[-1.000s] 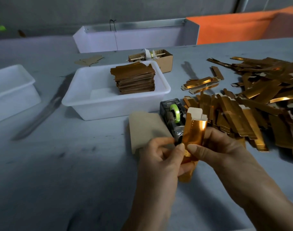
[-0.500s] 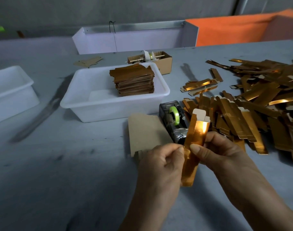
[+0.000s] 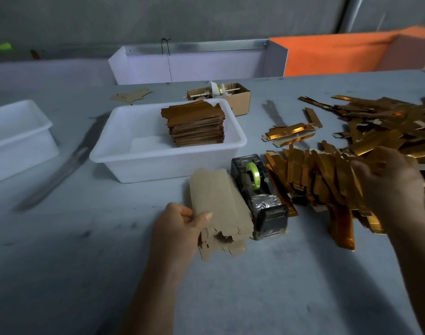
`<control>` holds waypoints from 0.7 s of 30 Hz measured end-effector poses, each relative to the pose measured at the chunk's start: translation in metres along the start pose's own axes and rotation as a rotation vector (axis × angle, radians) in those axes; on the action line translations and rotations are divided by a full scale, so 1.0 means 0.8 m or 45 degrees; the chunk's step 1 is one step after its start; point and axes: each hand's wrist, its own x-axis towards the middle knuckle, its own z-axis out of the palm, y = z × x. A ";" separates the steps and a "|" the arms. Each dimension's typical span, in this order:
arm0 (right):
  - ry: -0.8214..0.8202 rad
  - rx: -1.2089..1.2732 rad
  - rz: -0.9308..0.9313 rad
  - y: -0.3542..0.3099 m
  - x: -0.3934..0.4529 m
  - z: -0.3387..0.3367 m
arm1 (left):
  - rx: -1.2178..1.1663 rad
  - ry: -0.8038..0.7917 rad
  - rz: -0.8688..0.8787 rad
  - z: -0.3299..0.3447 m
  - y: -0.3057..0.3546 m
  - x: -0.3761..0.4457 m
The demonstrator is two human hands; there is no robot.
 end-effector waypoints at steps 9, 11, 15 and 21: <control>0.050 0.136 -0.416 -0.016 -0.078 0.007 | -0.677 -0.200 -0.340 -0.010 -0.010 0.021; 0.037 0.157 -0.484 -0.024 -0.088 0.004 | -0.685 -0.179 -0.318 -0.012 -0.010 0.020; -0.127 0.337 -0.478 -0.040 -0.112 -0.001 | -0.720 -0.155 -0.219 -0.019 -0.002 0.007; -0.754 0.989 -0.093 -0.072 -0.148 0.000 | -0.837 -0.329 -0.058 -0.031 0.021 -0.031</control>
